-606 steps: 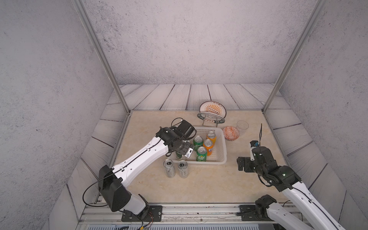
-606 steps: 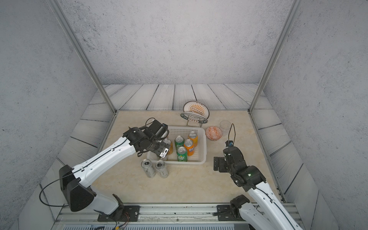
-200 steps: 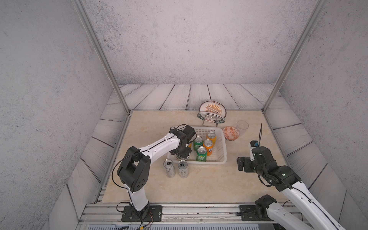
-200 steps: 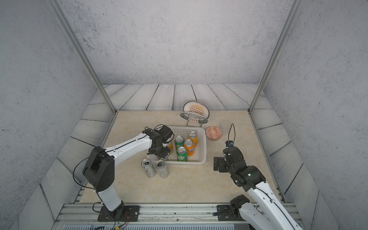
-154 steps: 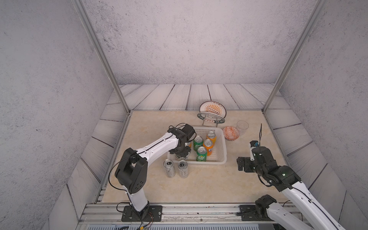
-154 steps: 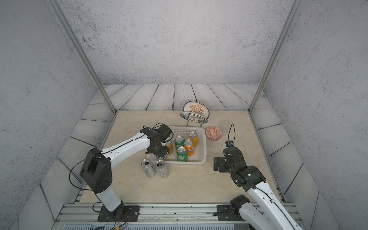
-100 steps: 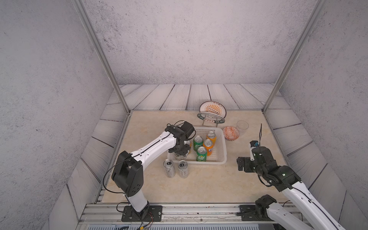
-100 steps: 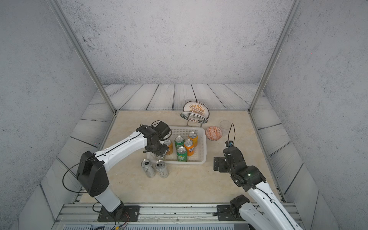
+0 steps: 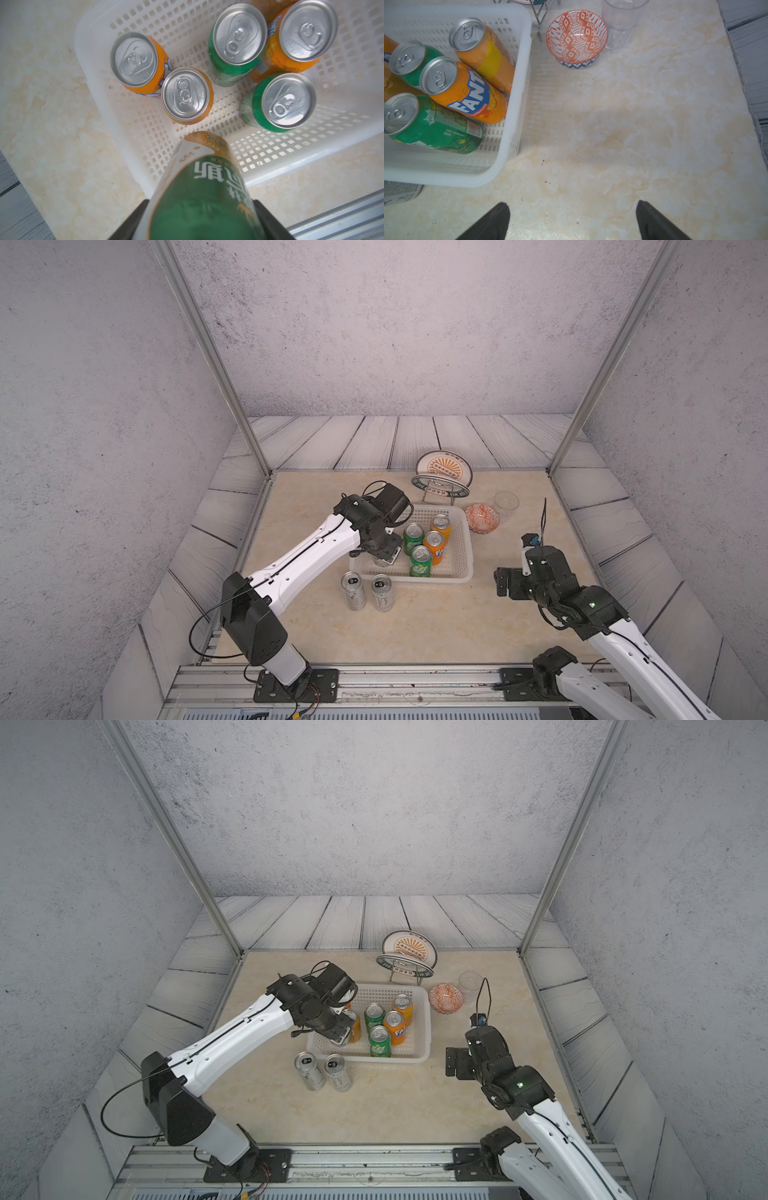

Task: Take out the drinks from the basket
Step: Pick up the drink from the basket, then place the drink at the center of the board.

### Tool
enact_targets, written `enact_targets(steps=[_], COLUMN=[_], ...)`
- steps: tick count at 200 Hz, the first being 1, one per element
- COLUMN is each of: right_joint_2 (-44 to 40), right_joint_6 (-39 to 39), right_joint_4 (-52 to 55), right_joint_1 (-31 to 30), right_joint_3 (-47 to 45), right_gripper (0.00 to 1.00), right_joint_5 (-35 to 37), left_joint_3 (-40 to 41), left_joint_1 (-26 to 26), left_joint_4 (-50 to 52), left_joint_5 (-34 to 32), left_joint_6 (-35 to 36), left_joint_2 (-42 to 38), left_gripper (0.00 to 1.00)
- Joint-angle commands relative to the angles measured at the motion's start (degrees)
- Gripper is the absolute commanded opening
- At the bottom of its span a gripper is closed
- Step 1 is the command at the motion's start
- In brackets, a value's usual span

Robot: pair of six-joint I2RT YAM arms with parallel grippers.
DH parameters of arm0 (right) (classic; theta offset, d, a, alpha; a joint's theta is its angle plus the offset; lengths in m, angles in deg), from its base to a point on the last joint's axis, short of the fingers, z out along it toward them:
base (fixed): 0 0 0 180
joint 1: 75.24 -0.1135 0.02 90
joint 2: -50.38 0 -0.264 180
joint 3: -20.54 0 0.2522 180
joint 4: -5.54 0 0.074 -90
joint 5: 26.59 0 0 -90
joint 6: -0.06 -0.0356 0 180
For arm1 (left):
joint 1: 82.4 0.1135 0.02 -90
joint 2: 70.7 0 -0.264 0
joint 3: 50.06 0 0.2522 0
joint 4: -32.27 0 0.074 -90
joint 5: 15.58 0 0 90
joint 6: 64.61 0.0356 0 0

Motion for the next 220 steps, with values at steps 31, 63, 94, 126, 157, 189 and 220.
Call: enact_targets(steps=[31,63,94,126,157,189,220], right_joint_2=[-0.58,-0.58,-0.64,-0.72,-0.76,-0.91,-1.19], right_joint_6=[0.32,0.45,0.43,0.32,0.31,0.32,0.27], right_joint_4=[-0.36,-0.40,-0.38,-0.40,-0.40,-0.40,-0.34], right_joint_1=[0.12,0.12,0.12,0.11,0.12,0.12,0.15], right_joint_3=[-0.52,-0.51,-0.52,-0.56,-0.51,-0.66,-0.60], right_gripper=[1.00,0.99,0.99,0.99,0.99,0.99,0.99], right_joint_5=[0.13,0.14,0.14,0.13,0.22,0.40,0.82], left_joint_3=[-7.13,-9.09,-10.82,-12.04,-11.73,-10.56,-9.05], left_joint_1=[-5.45,-8.32,-10.17,-12.49,-14.23,-16.04,-17.68], left_joint_4=[1.49,1.42,2.10,2.96,2.90,2.28,1.47], left_joint_5=[-2.32,-3.48,-3.61,-4.16,-3.50,-2.44,-1.73], left_joint_6=[-1.27,-1.60,-1.75,-2.05,-2.55,-2.98,-3.52], left_joint_2=[-2.62,-2.63,-2.14,-1.37,-0.74,0.36,0.83], left_gripper=[0.63,0.63,0.63,0.63,0.63,0.63,0.63])
